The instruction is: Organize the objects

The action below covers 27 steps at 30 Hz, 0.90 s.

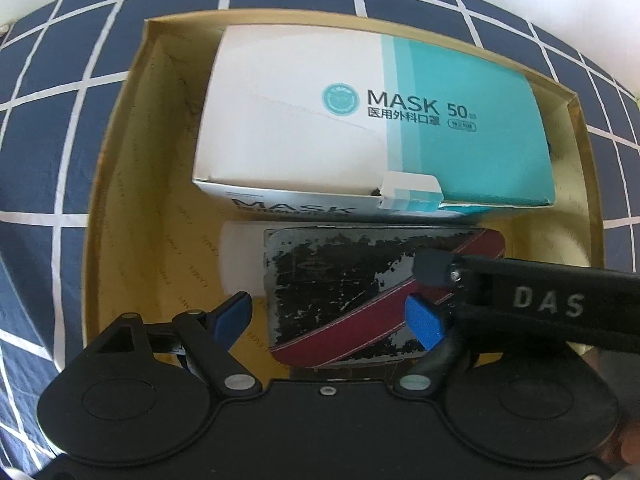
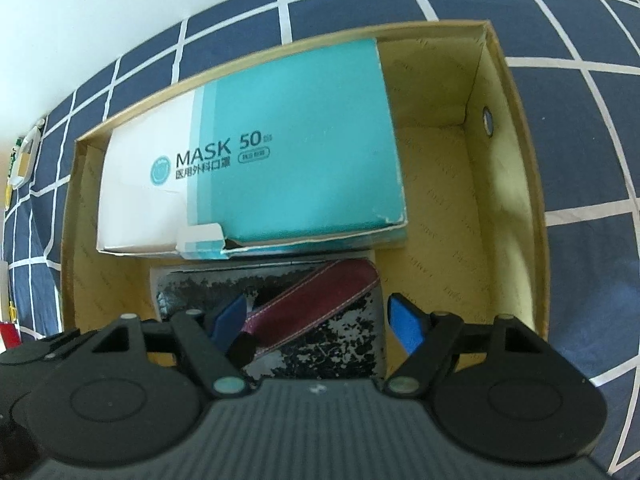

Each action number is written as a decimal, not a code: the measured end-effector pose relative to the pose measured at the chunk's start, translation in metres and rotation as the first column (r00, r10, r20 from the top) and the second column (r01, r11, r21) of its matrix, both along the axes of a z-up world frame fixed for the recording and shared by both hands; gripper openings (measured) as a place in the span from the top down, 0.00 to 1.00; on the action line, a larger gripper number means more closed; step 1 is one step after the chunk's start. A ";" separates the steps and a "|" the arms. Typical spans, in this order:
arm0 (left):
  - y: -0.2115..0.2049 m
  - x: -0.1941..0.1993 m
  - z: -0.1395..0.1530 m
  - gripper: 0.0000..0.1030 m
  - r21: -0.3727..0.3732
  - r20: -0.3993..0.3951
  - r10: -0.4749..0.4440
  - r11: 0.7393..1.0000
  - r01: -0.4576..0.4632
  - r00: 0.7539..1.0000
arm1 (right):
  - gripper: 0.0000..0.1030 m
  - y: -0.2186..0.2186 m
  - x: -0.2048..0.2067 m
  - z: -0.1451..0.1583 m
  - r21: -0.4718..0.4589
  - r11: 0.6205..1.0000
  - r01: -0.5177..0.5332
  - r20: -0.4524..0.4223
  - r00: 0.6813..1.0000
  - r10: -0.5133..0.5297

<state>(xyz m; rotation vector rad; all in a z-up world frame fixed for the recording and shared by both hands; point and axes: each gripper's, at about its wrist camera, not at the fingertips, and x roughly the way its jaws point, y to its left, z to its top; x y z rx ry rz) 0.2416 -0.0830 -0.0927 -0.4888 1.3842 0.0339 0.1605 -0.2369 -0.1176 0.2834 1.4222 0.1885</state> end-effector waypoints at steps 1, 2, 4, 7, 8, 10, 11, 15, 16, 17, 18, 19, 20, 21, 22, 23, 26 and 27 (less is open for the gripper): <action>0.001 -0.001 0.002 0.19 0.002 0.003 0.002 1.000 -0.002 1.000 | 0.25 -0.001 -0.001 0.003 0.006 1.000 0.001 0.004 1.000 -0.002; 0.002 -0.003 0.005 0.19 0.005 0.008 0.004 1.000 -0.004 1.000 | 0.25 -0.003 -0.001 0.006 0.011 1.000 0.002 0.010 1.000 -0.002; 0.001 -0.004 0.009 0.19 0.015 0.014 0.009 1.000 -0.010 1.000 | 0.25 -0.003 -0.002 0.011 0.011 1.000 -0.002 0.023 1.000 0.001; 0.005 -0.010 0.017 0.19 0.027 0.023 0.021 0.999 -0.022 1.000 | 0.25 -0.005 -0.004 0.022 0.014 1.000 -0.011 0.047 0.999 0.010; 0.006 -0.013 0.021 0.19 0.029 0.027 0.027 0.999 -0.028 0.999 | 0.25 -0.007 -0.005 0.025 0.015 1.000 -0.014 0.055 0.998 0.013; 0.008 -0.017 0.027 0.18 0.038 0.039 0.031 0.999 -0.033 0.999 | 0.25 -0.010 -0.009 0.033 0.013 1.000 -0.022 0.075 0.997 0.021; 0.009 -0.019 0.031 0.17 0.046 0.046 0.034 0.998 -0.036 0.998 | 0.24 -0.012 -0.010 0.037 0.010 1.000 -0.024 0.083 0.996 0.023; 0.013 -0.029 0.043 0.14 0.063 0.068 0.054 0.996 -0.058 0.996 | 0.23 -0.018 -0.018 0.052 -0.003 0.999 -0.036 0.114 0.993 0.036; 0.014 -0.031 0.045 0.13 0.064 0.070 0.056 0.996 -0.061 0.996 | 0.22 -0.021 -0.021 0.055 -0.007 0.999 -0.036 0.122 0.992 0.036; 0.014 -0.032 0.048 0.11 0.065 0.075 0.062 0.996 -0.067 0.995 | 0.22 -0.021 -0.022 0.058 -0.012 0.999 -0.037 0.129 0.991 0.038; 0.015 -0.034 0.051 0.09 0.068 0.083 0.063 0.995 -0.069 0.995 | 0.22 -0.024 -0.025 0.062 -0.016 0.999 -0.034 0.137 0.990 0.036; 0.016 -0.036 0.054 0.09 0.076 0.090 0.063 0.995 -0.070 0.994 | 0.22 -0.025 -0.026 0.065 -0.017 0.999 -0.031 0.143 0.989 0.034; 0.017 -0.038 0.057 0.09 0.083 0.094 0.064 0.994 -0.072 0.993 | 0.21 -0.027 -0.028 0.067 -0.018 0.999 -0.032 0.147 0.989 0.034; 0.017 -0.041 0.060 0.09 0.089 0.098 0.064 0.993 -0.073 0.993 | 0.21 -0.030 -0.030 0.071 -0.019 0.999 -0.032 0.152 0.988 0.034; 0.018 -0.042 0.063 0.08 0.097 0.100 0.062 0.993 -0.072 0.993 | 0.18 -0.033 -0.033 0.075 -0.023 0.999 -0.030 0.160 0.987 0.033; 0.018 -0.045 0.066 0.06 0.107 0.104 0.061 0.992 -0.072 0.993 | 0.15 -0.034 -0.035 0.078 -0.026 0.999 -0.030 0.166 0.986 0.034; 0.020 -0.051 0.075 0.01 0.126 0.122 0.060 0.989 -0.075 0.991 | 0.12 -0.040 -0.042 0.087 -0.031 0.999 -0.038 0.182 0.982 0.043; 0.021 -0.053 0.078 0.00 0.131 0.129 0.059 0.988 -0.076 0.990 | 0.11 -0.042 -0.044 0.089 -0.034 0.999 -0.039 0.188 0.981 0.045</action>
